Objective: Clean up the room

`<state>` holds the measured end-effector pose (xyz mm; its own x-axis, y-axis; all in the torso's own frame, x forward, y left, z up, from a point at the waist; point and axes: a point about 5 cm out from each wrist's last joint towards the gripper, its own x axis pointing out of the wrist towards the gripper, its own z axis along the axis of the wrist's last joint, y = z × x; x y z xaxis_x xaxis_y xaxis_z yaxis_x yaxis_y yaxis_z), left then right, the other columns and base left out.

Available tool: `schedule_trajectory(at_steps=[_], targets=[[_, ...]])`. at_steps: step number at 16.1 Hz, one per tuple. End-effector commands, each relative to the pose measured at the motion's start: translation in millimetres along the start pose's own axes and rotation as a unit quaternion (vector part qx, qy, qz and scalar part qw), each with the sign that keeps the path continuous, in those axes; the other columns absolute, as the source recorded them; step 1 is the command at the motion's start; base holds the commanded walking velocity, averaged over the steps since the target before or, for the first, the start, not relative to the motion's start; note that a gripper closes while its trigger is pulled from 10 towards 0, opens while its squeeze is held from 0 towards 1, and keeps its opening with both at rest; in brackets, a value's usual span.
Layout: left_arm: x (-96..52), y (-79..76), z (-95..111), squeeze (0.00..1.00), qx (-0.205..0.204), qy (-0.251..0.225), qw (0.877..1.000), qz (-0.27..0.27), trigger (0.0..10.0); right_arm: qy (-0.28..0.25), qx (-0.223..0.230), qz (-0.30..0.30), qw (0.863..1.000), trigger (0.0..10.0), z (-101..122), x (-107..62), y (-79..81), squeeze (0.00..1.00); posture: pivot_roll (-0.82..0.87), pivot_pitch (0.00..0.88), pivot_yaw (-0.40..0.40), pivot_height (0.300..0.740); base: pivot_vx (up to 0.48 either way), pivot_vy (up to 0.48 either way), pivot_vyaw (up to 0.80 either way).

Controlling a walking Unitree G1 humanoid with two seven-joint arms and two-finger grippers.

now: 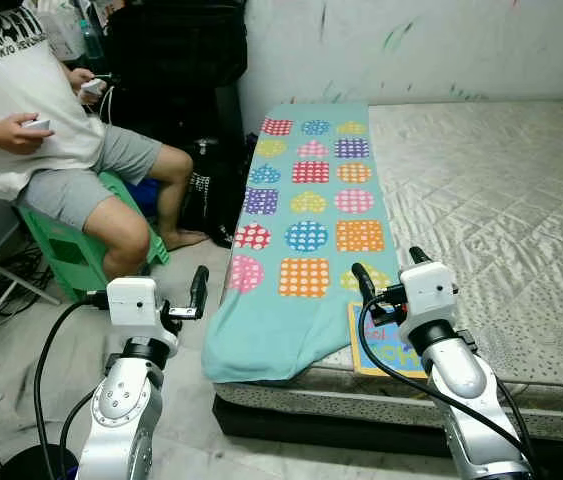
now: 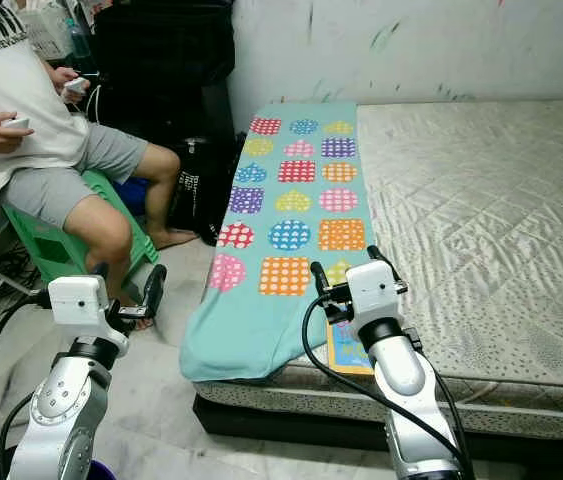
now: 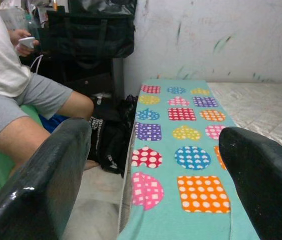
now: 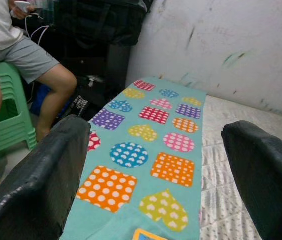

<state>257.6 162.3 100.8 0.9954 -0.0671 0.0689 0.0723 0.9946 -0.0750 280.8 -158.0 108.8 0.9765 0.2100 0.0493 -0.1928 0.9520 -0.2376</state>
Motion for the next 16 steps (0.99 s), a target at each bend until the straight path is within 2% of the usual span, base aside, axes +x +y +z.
schedule_trajectory(at_steps=[1,16], targets=[[-0.2,3.5,2.5,0.0,0.005,-0.003,1.0,0.0,10.0,-0.007,0.001,-0.001,1.0,10.0,3.5,2.9,1.4,0.0,-0.2,0.0,0.081,0.74,0.0,0.0,0.0],[-0.5,0.9,0.9,0.0,-0.005,0.0,1.0,0.001,10.0,-0.006,-0.005,-0.008,1.0,10.0,2.5,2.1,-1.7,0.0,-0.21,0.0,0.081,0.74,0.27,0.0,0.0]])
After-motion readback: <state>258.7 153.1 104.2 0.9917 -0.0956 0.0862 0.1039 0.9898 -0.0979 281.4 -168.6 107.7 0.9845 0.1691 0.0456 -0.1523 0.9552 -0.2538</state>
